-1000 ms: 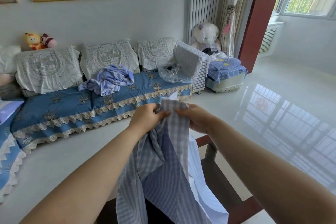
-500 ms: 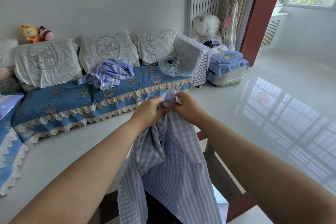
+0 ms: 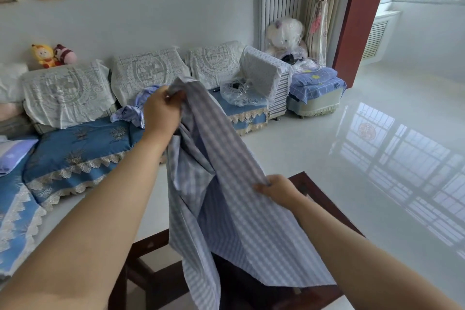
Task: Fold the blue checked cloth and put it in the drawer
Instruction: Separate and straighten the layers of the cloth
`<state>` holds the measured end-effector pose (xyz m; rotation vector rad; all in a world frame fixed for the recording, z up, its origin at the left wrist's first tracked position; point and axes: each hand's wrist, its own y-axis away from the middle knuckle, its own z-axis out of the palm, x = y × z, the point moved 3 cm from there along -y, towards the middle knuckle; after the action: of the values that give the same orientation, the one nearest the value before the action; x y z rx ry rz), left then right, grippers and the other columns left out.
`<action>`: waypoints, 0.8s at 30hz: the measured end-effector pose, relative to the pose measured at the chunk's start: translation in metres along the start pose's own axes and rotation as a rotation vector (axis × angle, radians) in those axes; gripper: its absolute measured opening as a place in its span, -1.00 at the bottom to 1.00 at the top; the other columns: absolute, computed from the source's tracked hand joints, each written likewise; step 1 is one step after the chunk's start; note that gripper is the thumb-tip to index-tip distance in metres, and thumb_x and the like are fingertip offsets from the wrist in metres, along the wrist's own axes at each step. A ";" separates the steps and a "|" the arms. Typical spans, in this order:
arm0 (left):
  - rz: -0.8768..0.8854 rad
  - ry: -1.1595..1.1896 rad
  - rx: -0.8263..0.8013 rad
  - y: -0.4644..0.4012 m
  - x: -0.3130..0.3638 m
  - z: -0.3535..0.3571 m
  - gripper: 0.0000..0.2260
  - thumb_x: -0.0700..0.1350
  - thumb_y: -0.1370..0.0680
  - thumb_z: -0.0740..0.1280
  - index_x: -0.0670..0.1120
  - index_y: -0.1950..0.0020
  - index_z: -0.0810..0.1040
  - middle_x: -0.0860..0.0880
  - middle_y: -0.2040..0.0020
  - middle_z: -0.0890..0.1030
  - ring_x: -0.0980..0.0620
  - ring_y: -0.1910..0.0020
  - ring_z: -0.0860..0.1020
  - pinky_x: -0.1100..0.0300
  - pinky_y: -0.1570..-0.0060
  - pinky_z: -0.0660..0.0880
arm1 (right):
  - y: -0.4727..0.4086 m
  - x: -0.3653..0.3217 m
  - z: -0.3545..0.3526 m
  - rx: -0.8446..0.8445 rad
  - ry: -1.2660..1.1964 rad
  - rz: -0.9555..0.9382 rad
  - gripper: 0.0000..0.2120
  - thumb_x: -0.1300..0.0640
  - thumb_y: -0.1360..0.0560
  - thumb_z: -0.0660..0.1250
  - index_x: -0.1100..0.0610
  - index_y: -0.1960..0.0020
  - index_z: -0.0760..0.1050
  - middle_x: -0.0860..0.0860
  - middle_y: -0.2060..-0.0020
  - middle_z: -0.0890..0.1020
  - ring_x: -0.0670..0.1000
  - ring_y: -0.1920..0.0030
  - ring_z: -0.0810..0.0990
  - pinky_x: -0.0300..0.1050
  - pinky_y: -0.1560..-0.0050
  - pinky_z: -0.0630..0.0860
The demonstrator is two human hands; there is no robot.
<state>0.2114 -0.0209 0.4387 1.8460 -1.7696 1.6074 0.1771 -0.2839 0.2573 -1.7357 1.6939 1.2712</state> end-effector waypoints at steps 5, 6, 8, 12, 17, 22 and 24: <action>-0.131 -0.103 0.122 -0.004 -0.031 -0.030 -0.82 -0.11 -0.56 0.23 -0.15 0.20 0.49 -0.09 0.28 0.49 -0.01 0.23 0.42 0.17 0.28 0.20 | 0.010 -0.044 -0.080 0.618 0.209 -0.191 -0.74 -0.09 -0.48 0.34 0.04 0.26 0.41 -0.05 0.29 0.51 0.06 0.21 0.48 -0.09 0.22 0.38; -0.159 -0.108 0.169 -0.005 -0.037 -0.037 -0.82 -0.13 -0.54 0.21 -0.16 0.23 0.49 -0.11 0.27 0.49 0.00 0.23 0.41 0.17 0.27 0.20 | 0.012 -0.049 -0.087 0.657 0.242 -0.238 -0.79 -0.09 -0.49 0.33 0.05 0.15 0.47 -0.07 0.23 0.52 0.03 0.19 0.48 -0.11 0.22 0.37; -0.221 -0.054 0.251 -0.007 -0.042 -0.044 -0.83 -0.14 -0.51 0.19 -0.19 0.23 0.47 -0.14 0.24 0.49 0.01 0.22 0.40 0.17 0.25 0.24 | 0.007 -0.049 -0.087 0.537 0.351 -0.258 -0.82 -0.03 -0.51 0.31 0.02 -0.07 0.51 -0.06 0.10 0.54 0.03 0.09 0.52 -0.12 0.15 0.40; -0.191 0.078 0.195 -0.015 -0.027 -0.040 -0.84 -0.14 -0.50 0.18 -0.17 0.20 0.49 -0.10 0.23 0.53 0.03 0.23 0.43 0.19 0.29 0.32 | -0.012 -0.025 -0.066 0.305 0.369 -0.086 -0.77 0.03 -0.48 0.26 0.02 0.35 0.44 0.07 0.27 0.54 0.12 0.20 0.54 -0.08 0.24 0.45; -0.185 0.091 0.161 -0.017 -0.020 -0.029 -0.87 -0.11 -0.52 0.19 -0.10 0.20 0.45 0.03 0.31 0.48 0.05 0.25 0.42 0.16 0.24 0.32 | -0.029 0.005 -0.045 0.253 0.216 0.078 -0.62 0.01 -0.50 0.25 0.15 0.42 0.32 0.04 0.47 0.43 0.09 0.37 0.45 -0.13 0.37 0.30; -0.143 -0.007 0.173 -0.020 -0.044 -0.046 -0.77 -0.08 -0.52 0.19 -0.18 0.10 0.56 -0.09 0.14 0.58 0.03 0.15 0.47 0.20 0.16 0.36 | -0.023 -0.015 -0.080 0.568 0.138 -0.152 -0.65 -0.04 -0.49 0.36 0.14 0.30 0.32 -0.02 0.41 0.41 0.06 0.34 0.39 -0.14 0.40 0.23; -0.175 0.056 0.254 -0.022 -0.050 -0.058 -0.83 -0.10 -0.54 0.23 -0.15 0.07 0.56 -0.06 0.10 0.57 0.06 0.11 0.48 0.32 0.17 0.38 | -0.023 -0.020 -0.085 0.512 0.051 -0.245 -0.75 0.04 -0.46 0.42 0.15 0.13 0.39 -0.02 0.30 0.47 0.04 0.27 0.41 -0.10 0.31 0.31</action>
<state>0.2071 0.0589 0.4391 1.9737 -1.3914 1.8638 0.2291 -0.3358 0.3094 -1.6025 1.5934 0.6190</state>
